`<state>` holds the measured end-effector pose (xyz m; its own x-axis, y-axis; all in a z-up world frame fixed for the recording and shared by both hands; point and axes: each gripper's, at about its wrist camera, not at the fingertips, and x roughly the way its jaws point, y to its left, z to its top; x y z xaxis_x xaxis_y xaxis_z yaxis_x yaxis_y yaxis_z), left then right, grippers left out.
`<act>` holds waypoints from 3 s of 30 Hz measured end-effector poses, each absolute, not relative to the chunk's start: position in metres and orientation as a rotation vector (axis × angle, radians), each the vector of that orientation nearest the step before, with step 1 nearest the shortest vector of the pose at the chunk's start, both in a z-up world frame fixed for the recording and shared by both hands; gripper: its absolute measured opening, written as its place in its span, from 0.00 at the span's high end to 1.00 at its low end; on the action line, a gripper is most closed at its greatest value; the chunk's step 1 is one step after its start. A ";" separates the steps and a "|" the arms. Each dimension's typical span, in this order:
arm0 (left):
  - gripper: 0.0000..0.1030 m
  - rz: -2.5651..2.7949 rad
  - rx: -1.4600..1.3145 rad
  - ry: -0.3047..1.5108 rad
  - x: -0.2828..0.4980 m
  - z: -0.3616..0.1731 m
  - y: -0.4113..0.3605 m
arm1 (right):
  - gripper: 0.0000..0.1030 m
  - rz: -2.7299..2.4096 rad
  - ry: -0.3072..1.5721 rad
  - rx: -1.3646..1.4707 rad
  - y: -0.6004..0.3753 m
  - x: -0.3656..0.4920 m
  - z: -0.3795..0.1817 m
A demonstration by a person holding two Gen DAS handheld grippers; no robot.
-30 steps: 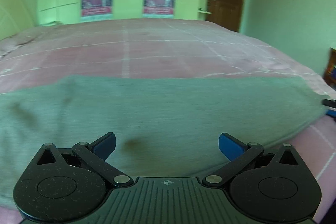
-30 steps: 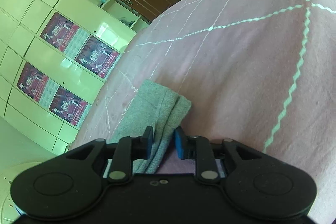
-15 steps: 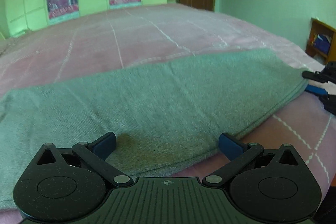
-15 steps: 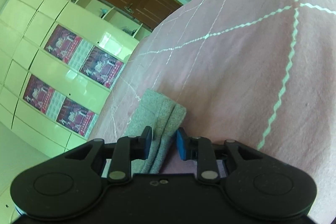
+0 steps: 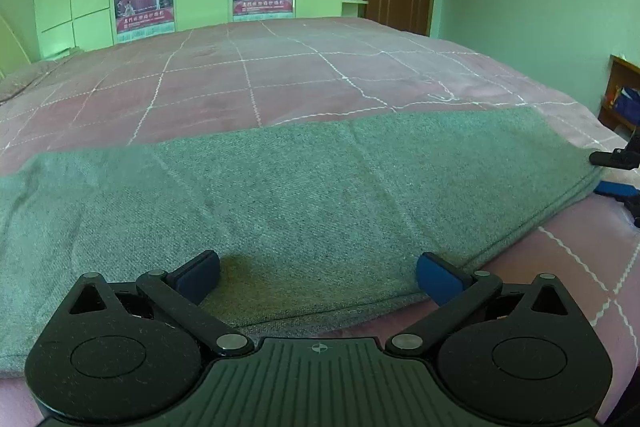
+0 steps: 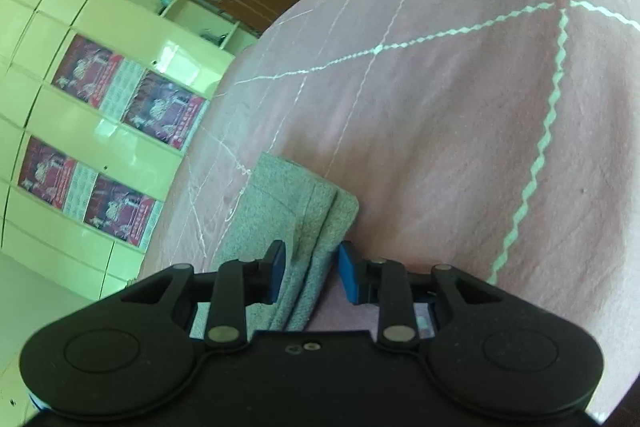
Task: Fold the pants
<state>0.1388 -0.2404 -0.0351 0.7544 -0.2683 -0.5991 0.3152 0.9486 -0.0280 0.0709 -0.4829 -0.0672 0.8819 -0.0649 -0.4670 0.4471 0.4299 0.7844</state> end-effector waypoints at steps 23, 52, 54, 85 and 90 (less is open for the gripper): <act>0.00 -0.272 0.062 0.631 0.153 -0.038 -0.232 | 0.87 -0.473 0.333 1.048 -0.478 0.077 -0.057; 0.00 -0.272 0.065 0.633 0.156 -0.045 -0.236 | 0.92 -0.375 0.403 1.074 -0.493 0.092 -0.085; 0.00 -0.269 0.072 0.631 0.156 -0.045 -0.237 | 0.93 -0.367 0.408 1.043 -0.493 0.093 -0.085; 0.00 0.078 -0.148 0.450 0.068 -0.011 0.080 | 0.93 0.293 0.385 0.594 -0.213 0.161 0.046; 0.00 0.210 -0.263 0.472 0.057 -0.036 0.142 | 0.80 0.418 0.807 0.343 -0.088 0.173 -0.038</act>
<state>0.0568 0.1418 -0.0363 0.8702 0.1376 -0.4730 -0.2584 0.9450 -0.2005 0.1734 -0.0881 -0.0382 0.6184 0.4832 -0.6198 -0.2275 0.8649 0.4474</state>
